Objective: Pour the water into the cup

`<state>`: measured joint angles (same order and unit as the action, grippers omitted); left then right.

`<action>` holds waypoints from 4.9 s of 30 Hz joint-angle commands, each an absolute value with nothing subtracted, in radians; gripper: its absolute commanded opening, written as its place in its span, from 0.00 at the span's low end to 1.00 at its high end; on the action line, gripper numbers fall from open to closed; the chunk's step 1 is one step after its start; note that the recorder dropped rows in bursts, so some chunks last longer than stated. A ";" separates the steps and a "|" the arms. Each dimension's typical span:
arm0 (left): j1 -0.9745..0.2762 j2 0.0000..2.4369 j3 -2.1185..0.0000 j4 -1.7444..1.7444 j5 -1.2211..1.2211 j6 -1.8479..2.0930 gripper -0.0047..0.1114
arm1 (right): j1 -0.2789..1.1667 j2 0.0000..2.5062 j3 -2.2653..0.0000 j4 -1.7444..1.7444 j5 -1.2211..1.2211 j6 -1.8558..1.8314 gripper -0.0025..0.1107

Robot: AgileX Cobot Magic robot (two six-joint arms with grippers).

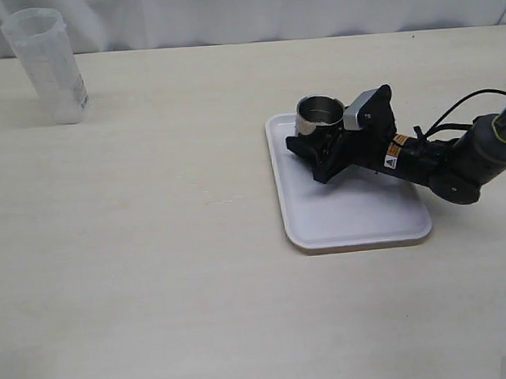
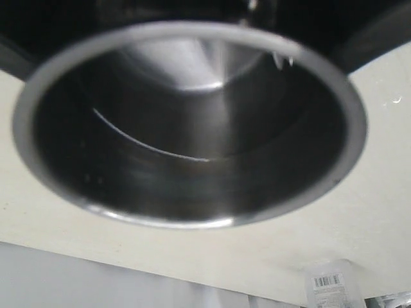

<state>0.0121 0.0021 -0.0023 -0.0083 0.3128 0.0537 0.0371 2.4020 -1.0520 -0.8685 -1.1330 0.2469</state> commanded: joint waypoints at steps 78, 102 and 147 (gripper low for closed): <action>0.012 0.000 0.000 -0.010 0.306 0.050 0.04 | 0.037 1.353 -0.843 -0.820 -0.389 0.713 0.06; 0.012 0.000 0.000 -0.010 0.306 0.050 0.04 | 0.037 0.904 -0.671 -1.098 -0.416 1.017 0.06; 0.012 0.000 0.000 -0.010 0.306 0.050 0.04 | 0.064 0.264 -0.482 -1.077 -0.412 1.163 0.06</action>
<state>0.0121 0.0021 -0.0023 -0.0083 0.3128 0.0537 0.0621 0.2796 -0.4985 -1.0800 -0.4158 1.1595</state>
